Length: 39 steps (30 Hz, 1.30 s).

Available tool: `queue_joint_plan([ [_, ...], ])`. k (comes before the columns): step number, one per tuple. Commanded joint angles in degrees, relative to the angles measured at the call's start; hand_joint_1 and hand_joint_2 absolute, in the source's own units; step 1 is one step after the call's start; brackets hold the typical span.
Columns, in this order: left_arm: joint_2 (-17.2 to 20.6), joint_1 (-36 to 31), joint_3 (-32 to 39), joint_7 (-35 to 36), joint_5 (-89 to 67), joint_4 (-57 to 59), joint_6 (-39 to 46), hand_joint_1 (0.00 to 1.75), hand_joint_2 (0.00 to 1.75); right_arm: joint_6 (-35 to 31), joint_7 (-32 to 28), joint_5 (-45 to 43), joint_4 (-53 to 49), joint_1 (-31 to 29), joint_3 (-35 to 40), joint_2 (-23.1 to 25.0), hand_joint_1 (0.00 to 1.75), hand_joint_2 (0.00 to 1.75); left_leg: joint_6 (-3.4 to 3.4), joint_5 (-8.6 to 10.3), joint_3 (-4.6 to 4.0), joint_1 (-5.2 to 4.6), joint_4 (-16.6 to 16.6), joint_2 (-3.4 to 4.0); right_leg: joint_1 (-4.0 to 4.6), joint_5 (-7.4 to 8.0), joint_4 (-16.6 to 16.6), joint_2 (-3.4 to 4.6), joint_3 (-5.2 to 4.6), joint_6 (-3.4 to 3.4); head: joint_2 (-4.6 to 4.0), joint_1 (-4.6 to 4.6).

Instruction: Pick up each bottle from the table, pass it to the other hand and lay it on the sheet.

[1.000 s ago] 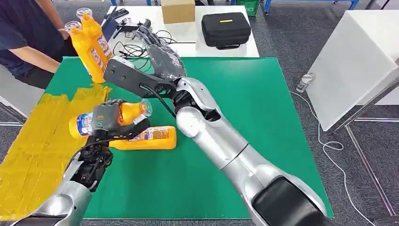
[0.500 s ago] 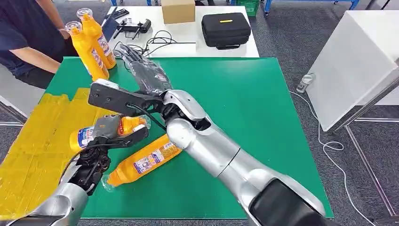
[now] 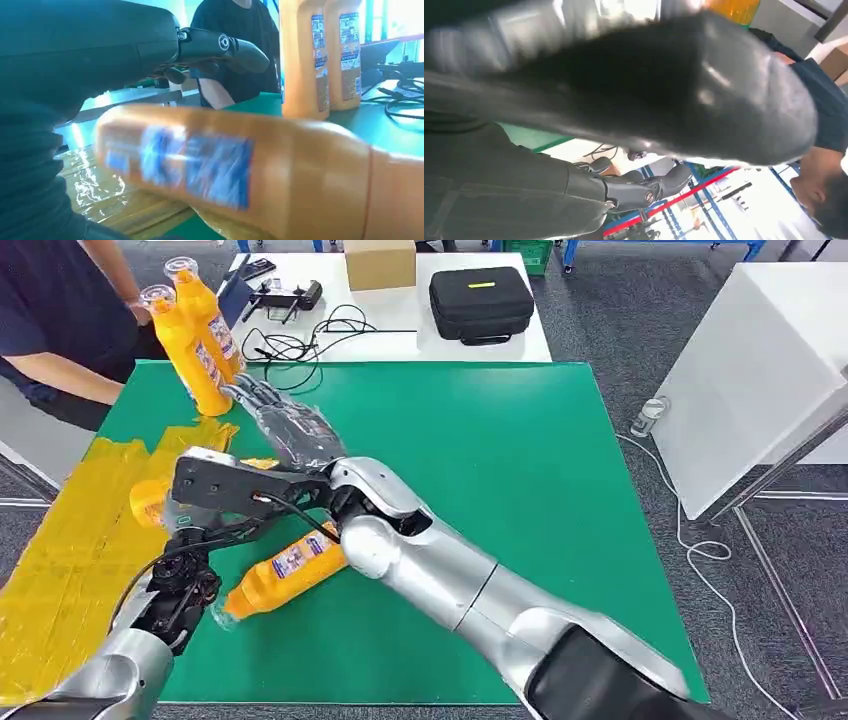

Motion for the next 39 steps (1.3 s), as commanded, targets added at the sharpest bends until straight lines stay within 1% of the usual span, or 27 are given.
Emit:
queue_joint_plan([
  [1, 0.35, -2.84, 0.12, 0.03, -0.24, 2.85, -0.2, 0.0, 1.75, -0.14, 0.17, -0.38, 3.22, -2.91, 2.84, -0.65, 0.0, 0.0, -0.04, -0.05, 0.06, 0.05, 0.05, -0.04, 0.05, -0.06, 0.01, -0.12, 0.12, 0.04, 0.02, 0.0],
  [2, 0.35, -2.84, 0.12, 0.03, -0.24, 2.85, -0.2, 0.0, 1.75, -0.14, 0.17, -0.38, 3.22, -2.91, 2.84, -0.65, 0.0, 0.0, -0.03, -0.03, 0.02, 0.03, 0.03, -0.05, 0.02, -0.04, 0.0, -0.11, 0.07, 0.03, 0.02, 0.0],
  [4, 0.2, -2.71, 0.82, 0.52, 0.21, 2.44, 3.5, 0.0, 1.75, -0.38, 0.24, -0.68, 3.44, -3.01, 2.94, -0.65, 0.0, 0.0, -0.05, -0.06, 0.07, 0.06, 0.05, -0.06, 0.05, -0.07, 0.01, -0.13, 0.13, 0.04, 0.02, 0.02],
  [5, 0.29, -3.16, 1.86, 0.69, 0.97, 2.47, 7.49, 0.0, 0.0, -0.74, 0.35, -0.8, 3.95, -2.89, 3.15, -0.65, 0.0, 0.0, -0.04, -0.03, 0.04, 0.04, 0.03, -0.05, 0.03, -0.04, -0.01, -0.12, 0.09, 0.03, 0.02, 0.0],
  [6, 0.46, -3.55, 3.0, -0.56, 1.97, 2.28, 9.69, 0.0, 0.0, -0.72, 0.4, -0.81, 4.45, -2.72, 3.47, -0.65, 0.0, 0.0, -0.06, -0.06, 0.08, 0.07, 0.06, -0.07, 0.06, -0.08, 0.01, -0.16, 0.14, 0.04, 0.02, 0.0],
  [7, 0.67, -3.78, 3.55, -0.19, 2.24, 2.19, 11.28, 0.0, 0.0, -0.85, 0.46, -0.71, 4.65, -2.49, 3.63, -0.65, 0.0, 0.0, -0.05, -0.05, 0.05, 0.07, 0.06, -0.08, 0.06, -0.06, 0.01, -0.16, 0.12, 0.03, 0.0, 0.0],
  [8, 0.51, -4.04, 6.0, -2.59, 5.21, 2.0, 11.15, 0.0, 0.0, -0.77, 0.42, -0.51, 4.9, -2.28, 3.85, -0.65, 0.0, 0.0, -0.04, -0.02, 0.0, 0.06, 0.04, -0.06, 0.05, -0.02, -0.02, -0.12, 0.06, 0.02, 0.02, 0.02],
  [9, 0.62, -4.43, 7.07, -2.77, 6.22, 2.13, 10.98, 0.0, 0.0, -0.38, 0.46, -0.28, 5.13, -2.15, 4.07, -0.65, 0.0, 0.0, -0.06, -0.05, 0.08, 0.08, 0.06, -0.09, 0.08, -0.07, -0.01, -0.18, 0.16, 0.03, 0.0, 0.0],
  [11, 0.17, -4.95, 12.91, -7.6, 13.27, 1.37, 9.02, 0.0, 0.0, 1.16, 0.42, 1.21, 5.68, -2.04, 5.34, -0.65, 0.0, 0.0, -0.05, -0.03, 0.04, 0.08, 0.06, -0.08, 0.08, -0.04, -0.01, -0.14, 0.1, 0.02, 0.02, 0.0],
  [12, 0.0, -5.16, 16.82, -11.68, 18.18, 0.81, 8.62, 0.0, 0.0, 2.42, 0.3, 2.68, 5.98, -1.82, 6.29, -0.65, 0.0, 1.75, -0.04, -0.01, 0.02, 0.06, 0.04, -0.09, 0.07, -0.02, -0.02, -0.14, 0.07, 0.02, 0.02, 0.0],
  [15, 0.15, -5.99, 27.43, -22.89, 32.17, -0.54, 4.65, 0.0, 0.0, 6.12, 0.83, 6.49, 6.21, -0.42, 8.04, -0.65, 0.0, 1.75, -0.08, -0.05, 0.11, 0.12, 0.06, -0.12, 0.14, -0.06, -0.03, -0.22, 0.19, 0.03, 0.0, 0.02],
  [16, 0.06, -6.42, 32.84, -27.62, 39.52, -1.35, 1.47, 0.0, 0.0, 9.08, 0.85, 8.22, 6.81, 0.01, 9.16, -0.65, 0.0, 1.75, -0.06, -0.04, 0.08, 0.1, 0.04, -0.09, 0.12, -0.04, -0.04, -0.16, 0.14, 0.03, 0.0, 0.0],
  [17, 0.54, -6.87, 34.56, -29.68, 42.41, -1.41, 0.32, 0.0, 0.0, 10.58, 0.39, 9.36, 7.48, 0.65, 9.24, -0.65, 0.0, 1.75, -0.08, -0.07, 0.17, 0.13, 0.05, -0.07, 0.15, -0.07, -0.04, -0.17, 0.23, 0.04, 0.02, 0.02],
  [18, 1.06, -7.45, 37.22, -33.63, 47.73, -1.96, -1.81, 0.0, 0.0, 14.15, 0.38, 11.98, 9.13, 1.51, 9.65, -0.87, 0.0, 1.75, -0.07, -0.05, 0.1, 0.14, 0.04, -0.04, 0.17, -0.04, -0.06, -0.13, 0.16, 0.03, 0.02, 0.0],
  [20, 1.87, -7.93, 37.26, -35.66, 51.56, -2.49, -3.3, 0.0, 0.0, 16.03, -0.07, 15.38, 11.09, 2.7, 9.96, -1.68, 0.0, 1.75, -0.06, -0.03, 0.11, 0.13, 0.01, -0.1, 0.16, -0.03, -0.08, -0.17, 0.17, 0.02, 0.0, 0.0],
  [22, 2.0, -8.2, 37.17, -37.28, 53.95, -3.12, -3.62, 0.0, 0.0, 18.74, -0.91, 16.31, 12.62, 3.05, 9.91, -2.3, 0.0, 1.75, -0.11, -0.09, 0.34, 0.23, 0.01, -0.25, 0.26, -0.13, -0.14, -0.4, 0.5, 0.07, 0.02, 0.0],
  [23, 2.07, -8.43, 36.92, -37.43, 54.43, -3.03, -3.86, 0.0, 0.0, 19.95, -1.3, 16.7, 13.01, 2.95, 10.17, -2.56, 0.0, 1.75, -0.07, -0.06, 0.24, 0.19, 0.01, -0.19, 0.24, -0.08, -0.13, -0.3, 0.36, 0.06, 0.0, 0.02],
  [25, 2.2, -8.78, 35.7, -38.15, 56.25, -2.83, -3.4, 0.0, 0.0, 21.66, -1.96, 17.47, 13.4, 2.87, 9.87, -2.88, 0.0, 1.75, -0.05, -0.06, 0.2, 0.19, 0.06, -0.25, 0.22, -0.1, -0.09, -0.38, 0.36, 0.09, 0.02, 0.02],
  [27, 2.35, -8.98, 34.96, -38.6, 58.12, -2.83, -3.24, 0.0, 0.0, 22.93, -2.33, 17.98, 13.34, 2.79, 9.54, -2.98, 0.0, 1.75, -0.03, -0.04, 0.09, 0.1, 0.05, -0.14, 0.13, -0.06, -0.03, -0.22, 0.19, 0.07, 0.02, 0.02],
  [29, 2.53, -9.14, 35.2, -38.6, 59.54, -2.88, -3.64, 0.0, 0.0, 23.72, -2.35, 18.41, 13.3, 2.8, 9.67, -2.97, 0.0, 1.75, -0.03, -0.02, 0.02, 0.09, 0.05, -0.14, 0.09, -0.04, -0.02, -0.2, 0.11, 0.05, 0.02, 0.02],
  [31, 2.69, -9.24, 34.97, -38.51, 60.14, -2.86, -3.61, 0.0, 0.0, 24.2, -2.26, 18.65, 13.21, 2.87, 9.65, -3.01, 0.0, 1.75, -0.06, -0.08, 0.11, 0.13, 0.09, -0.18, 0.13, -0.11, -0.01, -0.27, 0.24, 0.06, 0.02, 0.02],
  [32, 2.69, -9.24, 34.97, -38.51, 60.14, -2.86, -3.61, 0.0, 0.0, 24.2, -2.26, 18.65, 13.21, 2.87, 9.65, -3.01, 0.0, 1.75, -0.03, -0.03, 0.05, 0.08, 0.03, -0.08, 0.07, -0.04, -0.03, -0.14, 0.12, 0.04, 0.02, 0.02],
  [34, 2.66, -9.24, 35.09, -38.77, 60.7, -3.0, -3.63, 0.0, 0.0, 24.64, -2.3, 18.85, 13.2, 2.87, 9.79, -3.03, 0.0, 1.75, -0.06, -0.09, 0.13, 0.11, 0.07, -0.11, 0.09, -0.11, 0.01, -0.2, 0.23, 0.05, 0.0, 0.02],
  [37, 2.95, -9.09, 33.95, -39.16, 62.91, -3.21, -3.25, 0.0, 0.0, 26.29, -2.01, 19.63, 13.61, 2.88, 9.59, -3.34, 0.0, 1.75, -0.05, -0.02, 0.03, 0.07, 0.05, -0.11, 0.06, -0.05, -0.02, -0.18, 0.11, 0.02, 0.0, 0.02],
  [39, 3.32, -8.9, 33.22, -39.25, 64.04, -3.3, -3.44, 0.0, 0.0, 27.36, -1.69, 20.06, 14.44, 2.65, 9.52, -3.67, 0.0, 1.75, -0.09, -0.09, 0.16, 0.13, 0.09, -0.14, 0.13, -0.12, 0.0, -0.25, 0.27, 0.04, 0.02, 0.02],
])
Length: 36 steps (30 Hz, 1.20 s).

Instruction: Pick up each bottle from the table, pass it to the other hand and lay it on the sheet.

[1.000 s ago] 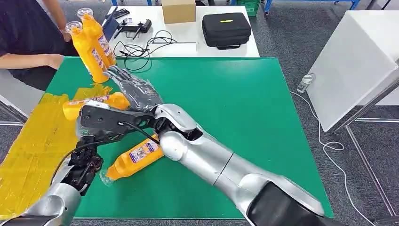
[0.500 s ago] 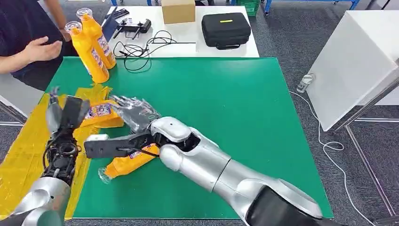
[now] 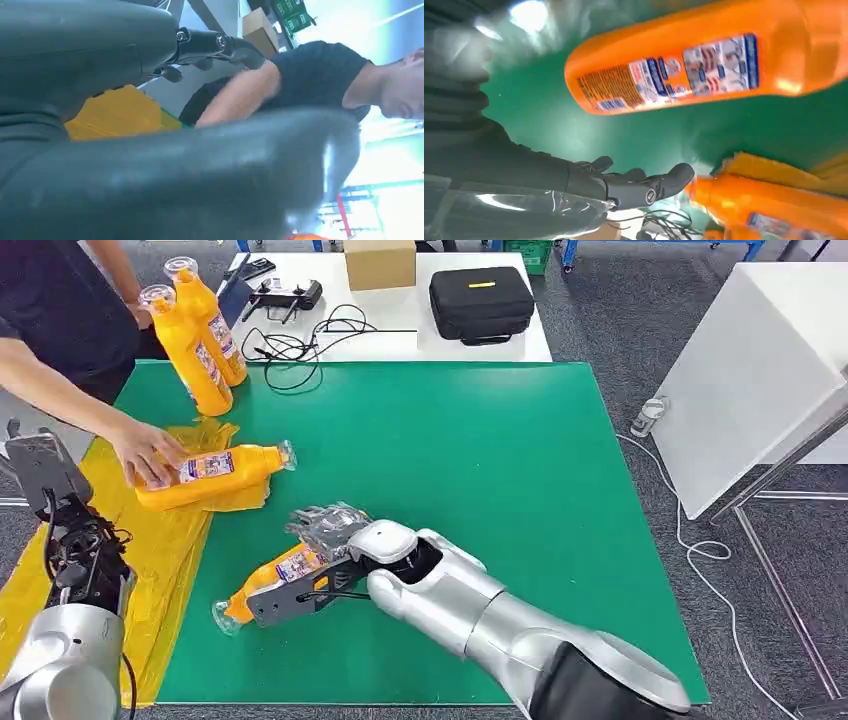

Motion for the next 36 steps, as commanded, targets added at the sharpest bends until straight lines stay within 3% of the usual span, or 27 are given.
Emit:
queue_joint_plan([
  [1, 0.8, -2.94, -0.23, -0.42, 4.08, 0.27, -0.37, 0.0, 0.0, 3.43, 0.68, 1.01, 4.23, -1.95, 0.37, -1.29, 0.0, 1.75, -0.03, 0.0, 0.0, 0.04, 0.01, -0.08, 0.05, -0.02, -0.02, -0.13, 0.06, 0.02, -0.02, 0.02],
  [10, 0.51, -3.13, -1.37, -1.42, 5.86, -0.28, -1.33, 0.0, 0.0, 3.01, 2.16, 1.64, 6.4, -1.28, -0.03, -3.32, 0.0, 1.75, -0.03, -0.02, 0.06, 0.06, 0.04, -0.16, 0.09, -0.05, -0.02, -0.23, 0.13, 0.05, -0.02, 0.02],
  [15, 0.33, -3.32, -2.33, -2.54, 6.97, -0.55, -2.6, 0.0, 0.0, -0.46, 4.27, 2.87, 7.47, 0.54, 0.1, -4.64, 0.0, 1.75, -0.02, -0.01, 0.05, 0.04, 0.01, -0.14, 0.06, -0.04, -0.03, -0.2, 0.11, 0.03, 0.0, 0.02],
  [31, 0.31, -3.41, -2.49, -2.57, 7.13, -0.47, -2.47, 0.0, 0.0, -0.68, 4.35, 3.02, 7.6, 0.5, 0.08, -4.64, 0.0, 1.75, -0.04, -0.01, 0.06, 0.06, 0.04, -0.12, 0.08, -0.04, -0.03, -0.2, 0.12, 0.03, 0.0, 0.0],
  [36, -0.43, -4.17, -3.93, -2.77, 7.43, -0.38, -3.27, 0.0, 0.0, -4.6, 5.61, 4.39, 8.2, 1.3, 0.33, -5.86, 0.0, 1.75, -0.03, 0.01, 0.08, 0.05, 0.03, -0.19, 0.08, -0.04, -0.04, -0.25, 0.15, 0.04, 0.0, 0.0],
])
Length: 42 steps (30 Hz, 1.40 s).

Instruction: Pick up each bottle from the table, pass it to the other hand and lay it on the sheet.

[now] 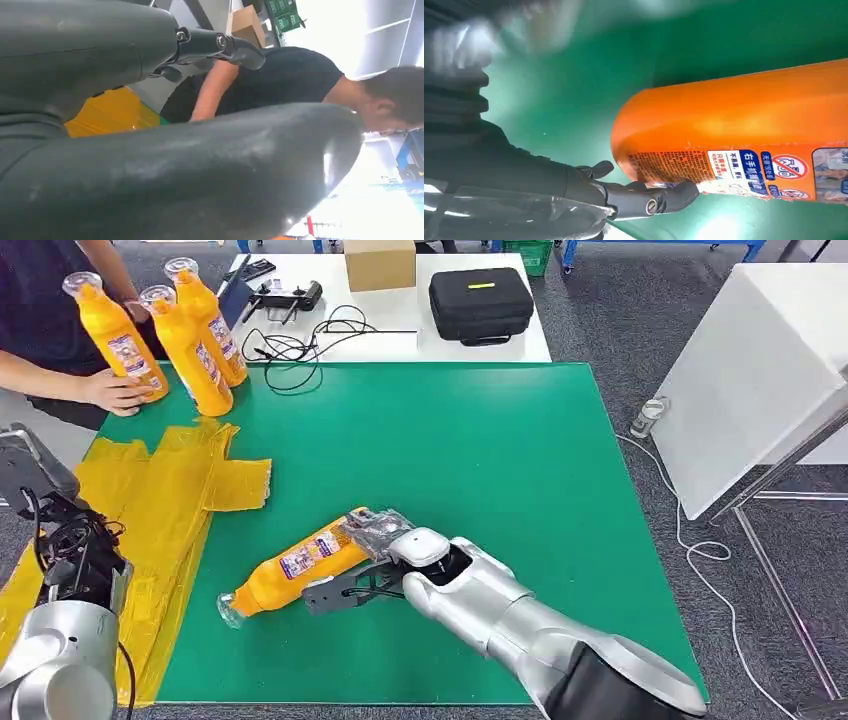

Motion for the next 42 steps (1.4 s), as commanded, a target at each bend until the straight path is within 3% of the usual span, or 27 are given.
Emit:
queue_joint_plan([
  [1, -1.2, -3.98, -2.44, 0.25, 0.55, 1.24, -0.72, 0.0, 0.0, -3.4, 1.31, 1.02, 2.72, -0.26, -0.07, -2.04, 0.0, 1.75, -0.04, -0.02, 0.02, 0.08, 0.06, -0.26, 0.08, -0.08, -0.03, -0.34, 0.17, 0.06, 0.0, 0.0],
  [7, -2.04, -4.37, -3.42, 1.06, 0.7, 1.15, -0.21, 0.0, 0.0, -5.11, 2.87, 0.76, 2.54, -1.92, -1.43, -1.71, 0.0, 1.75, -0.03, -0.04, -0.02, 0.05, 0.08, -0.19, 0.03, -0.08, 0.02, -0.27, 0.09, 0.05, 0.0, 0.0],
  [14, 0.87, -2.85, -3.02, 3.79, 2.42, -0.01, 0.21, 0.0, 0.0, 3.13, -1.52, 7.96, -6.69, -8.3, 4.57, 1.03, 0.0, 1.75, -0.08, -0.12, -0.08, 0.03, 0.18, 0.24, 0.0, -0.04, 0.19, 0.16, -0.11, 0.02, 0.02, 0.0],
  [16, 1.98, -1.48, -2.77, 3.52, 3.23, -0.49, -0.51, 0.0, 0.0, 4.29, -0.76, 10.01, -15.11, -9.13, 5.84, -2.13, 0.0, 1.75, -0.08, -0.13, -0.05, 0.04, 0.15, 0.33, 0.0, -0.03, 0.19, 0.25, -0.08, 0.01, 0.02, 0.02],
  [18, 3.38, 0.58, -2.16, 2.31, 4.79, -0.5, -1.41, 0.0, 0.0, 6.73, 0.17, 11.06, -28.45, -9.66, 5.64, -8.83, 0.0, 1.75, -0.08, -0.16, 0.0, 0.08, 0.16, 0.33, 0.04, -0.07, 0.21, 0.22, -0.02, 0.03, 0.02, 0.0],
  [19, 3.63, 1.25, -1.93, 1.71, 5.32, -0.6, -1.56, 0.0, 0.0, 7.73, 0.68, 11.07, -32.61, -9.79, 5.32, -10.66, 0.0, 0.0, -0.03, -0.06, -0.03, 0.03, 0.06, 0.21, 0.0, -0.02, 0.12, 0.13, -0.05, 0.04, 0.02, 0.02],
  [21, 4.6, 4.05, -1.26, -0.01, 7.06, -1.18, -2.55, 0.0, 0.0, 9.31, 3.32, 10.54, -44.13, -10.38, 2.73, -15.69, 0.0, 0.0, -0.02, -0.06, 0.0, 0.03, 0.06, 0.18, 0.02, -0.04, 0.1, 0.05, -0.01, 0.06, 0.02, 0.0],
  [24, 4.21, 8.45, -1.06, -1.55, 8.85, -3.88, -3.99, 0.0, 0.0, 6.22, 6.55, 9.12, -59.82, -8.82, -4.57, -21.22, 0.0, 0.0, 0.01, -0.1, 0.02, 0.02, 0.09, 0.12, 0.01, -0.06, 0.11, 0.04, 0.04, 0.11, 0.02, 0.0],
  [28, 2.1, 8.61, -2.38, -1.44, 8.67, -5.6, -3.59, 0.0, 0.0, 4.58, 9.12, 9.95, -69.26, -6.2, -10.54, -21.7, 0.0, 0.0, -0.01, -0.1, -0.03, 0.03, 0.11, -0.03, 0.01, -0.14, 0.1, -0.2, 0.06, 0.1, 0.0, 0.02],
  [34, 1.92, 5.12, -4.03, -0.29, 8.04, -3.42, -2.69, 0.0, 0.0, 6.01, 7.29, 10.17, -60.57, -5.6, -9.89, -18.0, 0.0, 0.0, -0.03, 0.0, -0.03, 0.02, 0.02, -0.18, 0.01, -0.03, -0.1, -0.23, 0.12, 0.03, 0.02, 0.0],
  [37, 1.86, 2.48, -5.44, 1.09, 7.82, -2.0, -2.38, 0.0, 0.0, 6.47, 3.53, 7.64, -44.7, -6.83, -7.44, -12.28, 0.0, 0.0, -0.05, 0.01, 0.02, 0.04, 0.02, -0.13, 0.01, -0.01, -0.09, -0.18, 0.12, 0.0, 0.02, 0.0],
  [38, 1.7, 1.8, -5.94, 1.48, 7.85, -1.79, -2.02, 0.0, 0.0, 3.51, 1.34, 7.19, -35.88, -7.81, -5.84, -9.19, 0.0, 0.0, -0.09, 0.02, 0.09, 0.07, 0.02, -0.14, 0.05, -0.01, -0.1, -0.23, 0.21, -0.01, 0.0, 0.02],
  [39, 1.32, 1.32, -6.3, 1.59, 7.83, -1.72, -2.03, 0.0, 0.0, 4.39, 0.71, 6.1, -29.0, -8.0, -5.39, -6.88, 0.0, 1.75, -0.09, 0.03, 0.12, 0.07, -0.01, -0.11, 0.04, 0.01, -0.11, -0.18, 0.21, -0.02, 0.02, 0.04],
  [40, 1.08, 1.07, -6.7, 1.72, 7.96, -1.64, -1.6, 0.0, 0.0, -0.15, -1.99, 6.37, -20.79, -8.66, -4.0, -4.51, 0.0, 1.75, -0.11, 0.04, 0.15, 0.08, -0.02, -0.1, 0.06, 0.01, -0.11, -0.19, 0.25, -0.03, 0.0, 0.02],
  [42, 1.02, 1.13, -6.73, 1.7, 7.98, -1.66, -1.54, 0.0, 0.0, -0.73, -2.44, 6.33, -20.19, -8.39, -3.87, -4.54, 0.0, 1.75, -0.09, 0.03, 0.2, 0.06, -0.05, -0.02, 0.03, 0.06, -0.08, -0.07, 0.24, -0.08, 0.0, 0.0],
])
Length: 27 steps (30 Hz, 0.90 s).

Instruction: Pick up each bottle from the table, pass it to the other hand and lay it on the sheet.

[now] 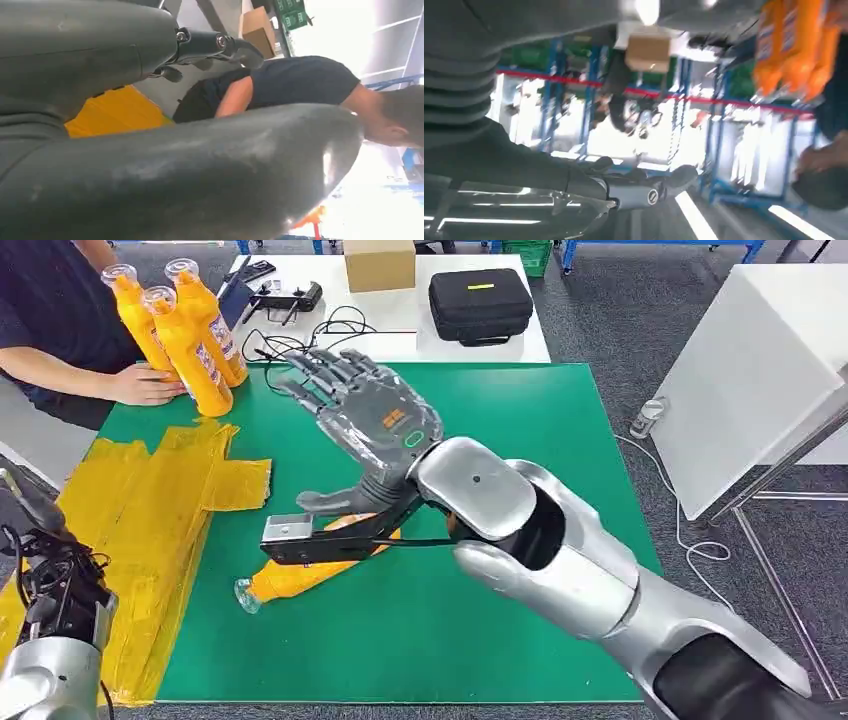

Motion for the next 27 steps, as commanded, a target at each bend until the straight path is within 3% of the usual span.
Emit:
queue_joint_plan([
  [1, -1.9, -5.61, -3.05, 1.17, 0.01, 2.77, 0.74, 0.0, 0.0, -6.01, -6.28, -1.84, 34.76, -3.1, 5.04, 10.35, 0.0, 1.75, -0.11, 0.03, 0.22, 0.09, -0.08, -0.07, 0.1, 0.07, -0.06, -0.17, 0.25, -0.13, 0.0, 0.0],
  [3, -2.11, -5.6, -3.46, 0.87, 0.05, 2.75, 0.05, 0.0, 0.0, -5.15, -6.14, -1.65, 36.89, -3.22, 5.67, 10.5, 0.0, 1.75, -0.18, 0.06, 0.1, 0.12, 0.0, -0.09, 0.11, 0.04, 0.03, -0.18, 0.14, -0.1, 0.0, 0.0],
  [9, -4.86, -10.2, -5.99, 1.38, -0.19, 4.24, 0.18, 0.0, 0.0, -10.51, -8.37, -0.15, 51.37, -1.61, 6.75, 13.75, 0.0, 1.75, -0.2, 0.11, 0.1, 0.18, 0.04, -0.36, 0.23, -0.01, 0.01, -0.48, 0.25, -0.04, 0.0, 0.02],
  [27, -4.96, -11.14, -7.78, 0.02, 1.55, 4.63, -0.95, 0.0, 0.0, -9.31, -9.69, -0.37, 54.98, -0.53, 4.81, 15.95, 0.0, 1.75, -0.19, 0.1, -0.03, 0.07, 0.01, -0.1, 0.08, 0.05, 0.05, -0.16, 0.01, -0.09, 0.0, 0.0],
])
